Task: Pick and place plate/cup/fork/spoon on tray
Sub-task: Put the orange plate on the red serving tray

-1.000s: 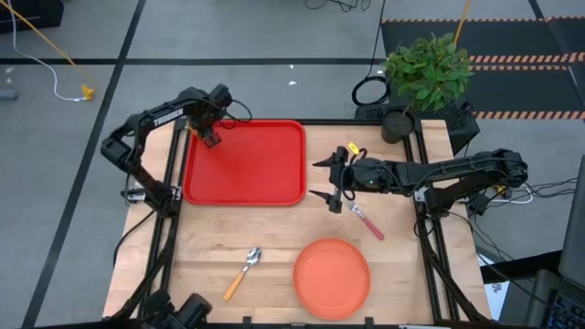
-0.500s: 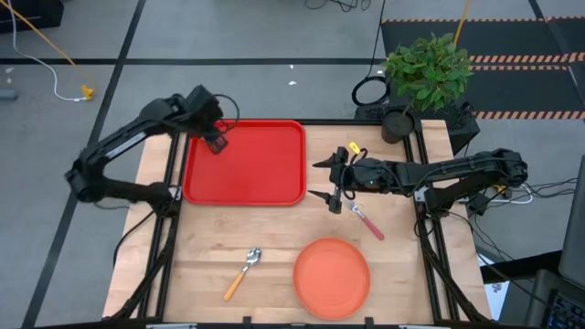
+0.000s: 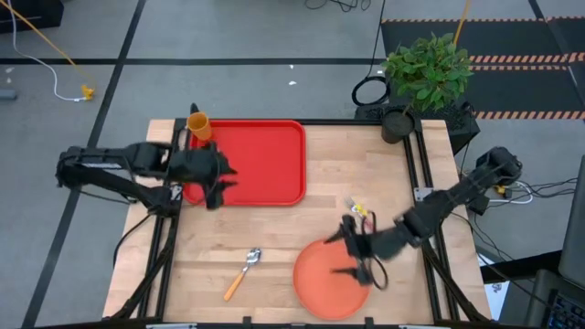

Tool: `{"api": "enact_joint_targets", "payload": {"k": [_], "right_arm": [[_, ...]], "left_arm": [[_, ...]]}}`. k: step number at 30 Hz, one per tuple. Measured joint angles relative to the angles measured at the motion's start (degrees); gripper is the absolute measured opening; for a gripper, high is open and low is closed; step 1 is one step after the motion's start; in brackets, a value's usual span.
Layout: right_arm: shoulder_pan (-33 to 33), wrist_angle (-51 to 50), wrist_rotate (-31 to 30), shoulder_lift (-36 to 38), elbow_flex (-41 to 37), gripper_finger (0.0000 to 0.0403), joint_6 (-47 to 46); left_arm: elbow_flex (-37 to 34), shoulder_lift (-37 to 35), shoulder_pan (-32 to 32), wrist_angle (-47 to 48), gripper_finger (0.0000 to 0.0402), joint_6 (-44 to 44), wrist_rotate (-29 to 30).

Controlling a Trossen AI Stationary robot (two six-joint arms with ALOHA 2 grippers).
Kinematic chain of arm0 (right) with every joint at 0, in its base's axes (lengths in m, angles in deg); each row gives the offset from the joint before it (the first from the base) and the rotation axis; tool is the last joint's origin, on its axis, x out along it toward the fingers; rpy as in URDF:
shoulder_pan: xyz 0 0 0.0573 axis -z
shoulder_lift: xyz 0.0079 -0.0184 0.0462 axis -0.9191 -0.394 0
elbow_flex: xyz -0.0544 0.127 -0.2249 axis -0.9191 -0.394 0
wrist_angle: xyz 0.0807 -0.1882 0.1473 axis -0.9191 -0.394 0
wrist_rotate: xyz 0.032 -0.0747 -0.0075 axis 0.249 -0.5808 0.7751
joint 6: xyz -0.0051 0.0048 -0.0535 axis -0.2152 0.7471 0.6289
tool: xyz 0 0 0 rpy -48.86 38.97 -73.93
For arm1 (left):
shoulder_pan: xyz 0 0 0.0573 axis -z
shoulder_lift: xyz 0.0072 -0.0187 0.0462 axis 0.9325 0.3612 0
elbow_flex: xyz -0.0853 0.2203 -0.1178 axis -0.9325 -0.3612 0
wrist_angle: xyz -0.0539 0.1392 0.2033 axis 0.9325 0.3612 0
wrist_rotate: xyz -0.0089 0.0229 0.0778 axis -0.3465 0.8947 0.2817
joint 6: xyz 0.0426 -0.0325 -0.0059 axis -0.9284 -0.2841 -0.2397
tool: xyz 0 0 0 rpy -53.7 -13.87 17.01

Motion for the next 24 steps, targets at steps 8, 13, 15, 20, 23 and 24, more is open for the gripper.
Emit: {"api": "enact_joint_targets", "payload": {"k": [8, 13, 15, 20, 23, 24], "right_arm": [[-10.21, -0.82, -3.5, -5.22, 2.26, 0.0338, -5.21], [-12.5, -5.59, -2.38, -10.08, 4.86, 0.0307, -9.42], [-13.28, -7.29, -1.56, -12.05, 6.16, 0.0292, -10.77], [-14.13, -8.71, 4.21, -15.78, 7.33, 0.0258, -14.26], [-14.83, -8.77, 7.8, -17.69, 7.33, 0.024, -16.48], [-15.12, -8.73, 8.59, -18.41, 7.36, 0.0235, -16.78]], "left_arm": [[-10.35, 3.36, 13.95, -21.56, 0.0145, -3.52, -0.02], [-12.8, 6.75, 18.42, -28.76, 0.0145, -4.74, 0.0], [-12.8, 8.11, 19.3, -29.53, 0.0145, -4.52, 0.0], [-12.8, 10.48, 20.75, -30.47, 0.0145, -1.9, 1.49], [-12.8, 11.85, 21.17, -30.88, 0.0145, 0.04, 3.26], [-12.8, 12.2, 21.3, -31.14, 0.0145, 0.34, 3.56]]}}
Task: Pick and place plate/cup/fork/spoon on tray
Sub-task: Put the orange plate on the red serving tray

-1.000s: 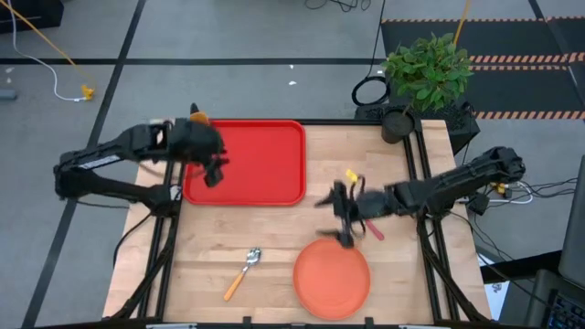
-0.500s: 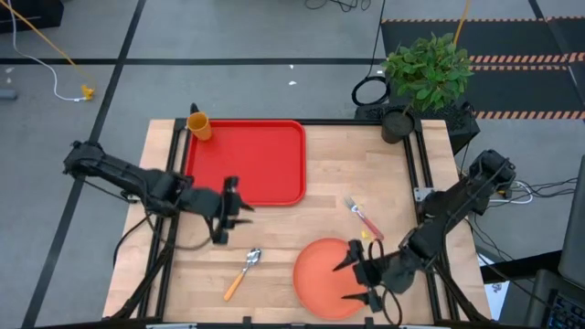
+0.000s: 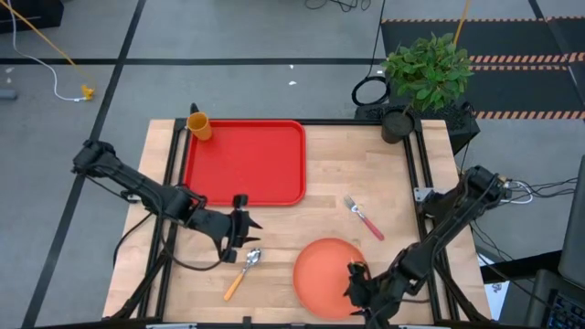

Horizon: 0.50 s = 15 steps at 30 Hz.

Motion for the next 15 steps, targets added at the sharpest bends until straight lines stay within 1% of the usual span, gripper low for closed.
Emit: {"api": "enact_joint_targets", "payload": {"k": [3, 6, 12, 15], "right_arm": [[-1.07, -0.08, 1.43, -2.16, 0.0, 0.022, -0.43], [-2.11, -0.11, 1.44, -3.68, 0.0, 0.0208, -1.14], [-4.13, 0.02, -0.12, -5.87, 0.0, 0.0188, 0.3], [-4.58, 0.0, -0.12, -7.09, 0.0, 0.0168, 1.59]], "left_arm": [[0.0, 0.67, 0.13, -2.34, 0.0145, 0.02, 0.37], [0.0, 0.86, 0.15, -3.48, 0.0145, -0.39, 0.42], [0.0, 0.81, 0.15, -5.17, 0.0145, -0.34, 0.49], [0.0, 0.81, 0.15, -5.15, 0.0145, 0.17, 0.49]]}}
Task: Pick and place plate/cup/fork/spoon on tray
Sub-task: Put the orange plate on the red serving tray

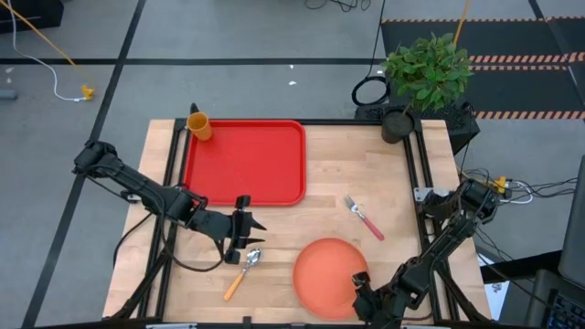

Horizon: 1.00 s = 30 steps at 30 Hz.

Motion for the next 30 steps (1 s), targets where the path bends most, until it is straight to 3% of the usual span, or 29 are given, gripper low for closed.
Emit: {"api": "enact_joint_targets", "payload": {"k": [12, 21, 30], "right_arm": [[0.14, 0.64, -3.03, -0.37, 0.0, 0.0008, 6.54], [0.17, 1.73, -2.91, -0.39, 0.0, 0.0012, 5.32], [0.22, 1.46, -4.59, -0.37, 0.0, 0.0104, 4.97]], "left_arm": [[0.0, 0.0, 0.0, -0.15, 0.0145, 1.63, 0.94], [0.0, 0.0, 0.7, -0.17, 0.0145, 1.82, 1.47], [0.0, 0.0, 2.26, -0.17, 0.0145, 1.8, 2.45]]}}
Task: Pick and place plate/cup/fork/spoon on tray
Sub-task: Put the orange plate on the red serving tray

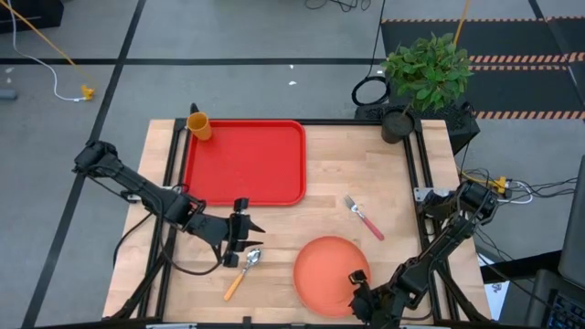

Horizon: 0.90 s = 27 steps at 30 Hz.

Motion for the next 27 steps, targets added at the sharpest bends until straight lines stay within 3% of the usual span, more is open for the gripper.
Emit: {"api": "enact_joint_targets", "payload": {"k": [6, 15, 23, 27], "right_arm": [[0.02, -1.56, 1.25, 0.0, -0.02, 0.0114, 3.62], [1.68, -1.2, 5.78, 0.12, -1.42, 0.0008, 7.85], [3.38, 0.24, 3.74, 2.64, -1.6, 0.0003, 15.03], [4.32, -1.02, -0.51, 7.18, -1.62, 0.0001, 19.35]], "left_arm": [[0.0, 0.0, 0.38, 0.0, 0.0145, -0.02, 0.0], [0.0, -0.02, 0.36, 0.02, 0.0145, 0.5, 0.02], [0.02, -0.02, 0.36, -0.04, 0.0145, -0.36, 1.63], [0.02, -0.04, 0.34, 0.16, 0.0145, -0.68, 2.1]]}}
